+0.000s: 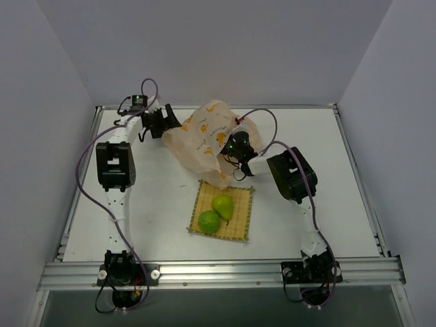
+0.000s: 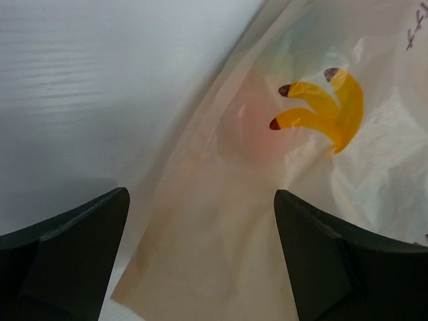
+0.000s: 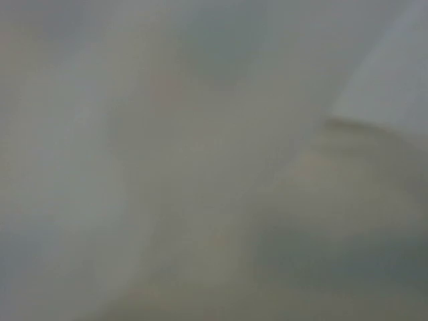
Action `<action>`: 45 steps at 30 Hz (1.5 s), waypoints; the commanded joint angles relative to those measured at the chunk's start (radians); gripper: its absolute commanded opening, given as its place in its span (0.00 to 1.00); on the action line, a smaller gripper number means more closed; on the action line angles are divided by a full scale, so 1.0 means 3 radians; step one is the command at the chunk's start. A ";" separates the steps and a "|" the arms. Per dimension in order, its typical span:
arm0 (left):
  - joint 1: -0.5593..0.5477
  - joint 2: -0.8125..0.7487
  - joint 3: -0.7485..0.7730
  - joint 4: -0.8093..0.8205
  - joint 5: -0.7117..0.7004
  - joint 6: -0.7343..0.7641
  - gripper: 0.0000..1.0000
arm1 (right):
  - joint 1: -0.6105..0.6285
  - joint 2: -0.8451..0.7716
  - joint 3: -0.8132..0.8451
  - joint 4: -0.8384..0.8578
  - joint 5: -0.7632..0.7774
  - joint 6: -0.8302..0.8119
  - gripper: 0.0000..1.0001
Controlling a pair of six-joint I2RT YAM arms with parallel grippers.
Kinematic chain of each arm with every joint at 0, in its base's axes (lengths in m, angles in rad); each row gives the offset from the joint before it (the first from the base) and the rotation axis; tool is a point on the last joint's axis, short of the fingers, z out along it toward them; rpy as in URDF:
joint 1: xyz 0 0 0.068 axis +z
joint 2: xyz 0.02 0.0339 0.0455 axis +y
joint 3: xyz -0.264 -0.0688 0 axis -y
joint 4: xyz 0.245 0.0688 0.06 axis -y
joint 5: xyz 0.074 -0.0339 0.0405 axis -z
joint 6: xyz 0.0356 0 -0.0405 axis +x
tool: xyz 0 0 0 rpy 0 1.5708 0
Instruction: Take the fake fruits out of the plastic bag
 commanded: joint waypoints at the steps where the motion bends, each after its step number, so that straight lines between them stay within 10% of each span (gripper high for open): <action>1: 0.0002 -0.0087 -0.0124 0.0504 0.0505 -0.0433 0.86 | 0.0030 -0.0216 -0.0015 0.0118 -0.0050 -0.0087 0.36; 4: 0.0002 -0.0056 -0.0370 0.1256 0.0782 -0.0985 0.76 | 0.0035 -0.0210 -0.0030 0.0118 -0.0029 -0.0093 0.36; 12: 0.0002 -0.0097 -0.0381 0.1815 0.0915 -0.1310 0.03 | 0.0035 -0.0210 -0.0086 0.0133 0.0037 -0.0103 0.37; 29: -0.0244 -0.0905 -0.1132 0.3031 0.1140 -0.1770 0.02 | 0.0040 -0.0793 -0.0694 0.0246 0.0783 -0.0037 0.86; 38: -0.0218 -0.0635 -0.0924 0.2455 0.1033 -0.1448 0.02 | 0.0076 -0.0906 -0.0853 -0.0009 0.1080 0.0107 0.88; 45: -0.0162 -0.0062 0.0240 0.1918 0.0941 -0.1453 0.02 | 0.0101 -0.1146 -0.0874 -0.0464 0.1356 -0.0112 0.88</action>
